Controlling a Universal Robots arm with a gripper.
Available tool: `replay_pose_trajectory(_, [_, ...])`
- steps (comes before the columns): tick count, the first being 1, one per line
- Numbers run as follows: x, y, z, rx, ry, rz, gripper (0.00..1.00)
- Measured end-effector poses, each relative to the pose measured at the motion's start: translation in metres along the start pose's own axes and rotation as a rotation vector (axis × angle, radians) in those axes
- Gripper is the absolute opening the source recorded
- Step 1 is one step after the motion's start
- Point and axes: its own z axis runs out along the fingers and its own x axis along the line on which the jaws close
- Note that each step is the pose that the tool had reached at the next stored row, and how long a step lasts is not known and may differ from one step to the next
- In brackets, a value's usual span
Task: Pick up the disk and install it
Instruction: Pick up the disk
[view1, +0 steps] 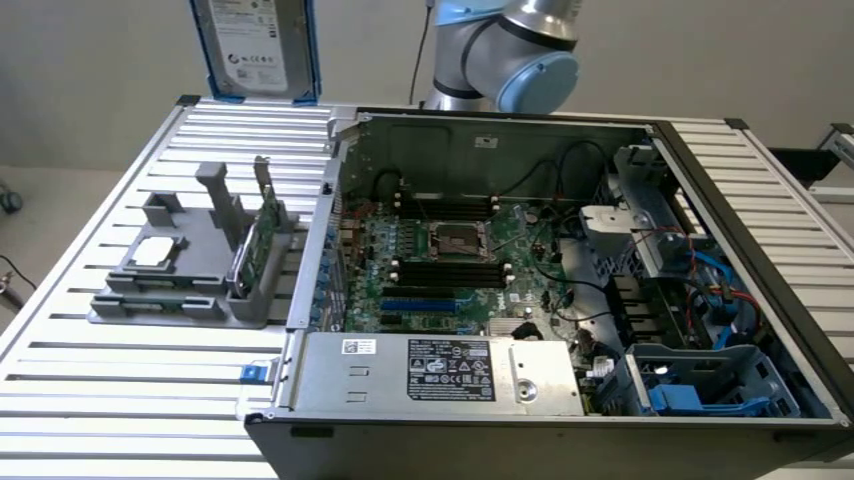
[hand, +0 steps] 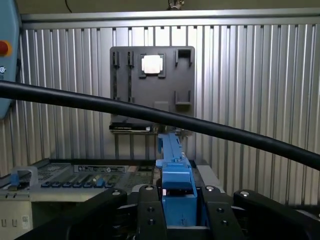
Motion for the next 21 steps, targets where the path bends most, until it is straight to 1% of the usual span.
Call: replay_pose_trajectory(21, [0.021, -0.0958, -0.0053, -0.0115, 0.0001, -0.001, 0.33])
